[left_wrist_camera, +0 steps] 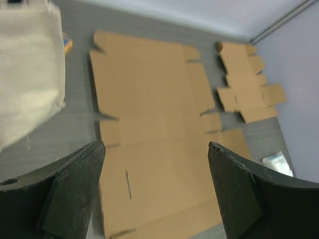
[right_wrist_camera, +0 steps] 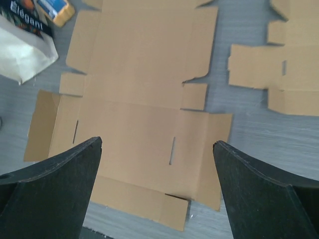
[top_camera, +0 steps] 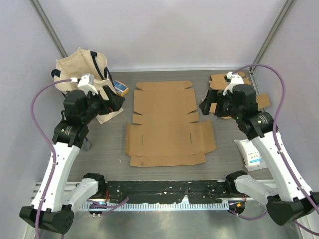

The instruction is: Fold the paper box

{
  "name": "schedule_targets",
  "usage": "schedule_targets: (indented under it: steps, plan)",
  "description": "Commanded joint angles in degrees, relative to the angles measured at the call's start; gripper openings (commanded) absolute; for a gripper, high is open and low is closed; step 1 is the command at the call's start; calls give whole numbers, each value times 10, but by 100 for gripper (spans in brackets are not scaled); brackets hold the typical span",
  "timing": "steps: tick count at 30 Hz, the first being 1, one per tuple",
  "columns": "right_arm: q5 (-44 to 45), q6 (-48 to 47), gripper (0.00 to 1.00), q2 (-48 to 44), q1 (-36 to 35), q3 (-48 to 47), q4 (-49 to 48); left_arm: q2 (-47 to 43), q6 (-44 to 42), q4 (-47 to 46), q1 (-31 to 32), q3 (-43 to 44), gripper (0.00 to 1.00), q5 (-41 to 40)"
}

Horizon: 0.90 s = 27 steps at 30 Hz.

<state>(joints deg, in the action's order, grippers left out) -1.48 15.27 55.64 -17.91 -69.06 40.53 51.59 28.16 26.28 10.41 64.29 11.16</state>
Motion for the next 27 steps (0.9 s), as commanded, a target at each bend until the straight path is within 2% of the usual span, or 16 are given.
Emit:
schedule_targets:
  steps: [1, 4, 7, 8, 10, 12, 15, 20, 25, 27]
  plan:
    - [-87, 27, 99, 44, -12, 18, -6, 14, 48, 98, -2, -55, 87, -3]
    - [-95, 45, 100, 81, -11, 57, -26, -9, 97, 94, 7, -139, 84, -6]
    - [-107, 82, 100, 114, 33, 104, -55, -51, 163, 69, 46, -220, 84, -31]
    - [-111, 88, 100, 135, 50, 114, -58, -70, 177, 58, 78, -237, 83, -39]
    - [-79, 106, 100, 154, 88, 136, -55, -83, 210, 29, 115, -272, 83, -66]
    - [2, 123, 99, 159, 98, 153, -56, -84, 218, -1, 168, -280, 82, -87]
    - [37, 141, 98, 163, 110, 187, -62, -45, 194, -32, 233, -266, 81, -118]
    - [-29, 147, 72, 177, 118, 237, -87, 44, 96, -103, 325, -206, 75, -120]
    - [-72, 144, 62, 167, 117, 280, -129, 126, 2, -199, 398, -170, 73, -91]
    - [-73, 135, 57, 168, 118, 287, -136, 155, -47, -227, 449, -152, 74, -107]
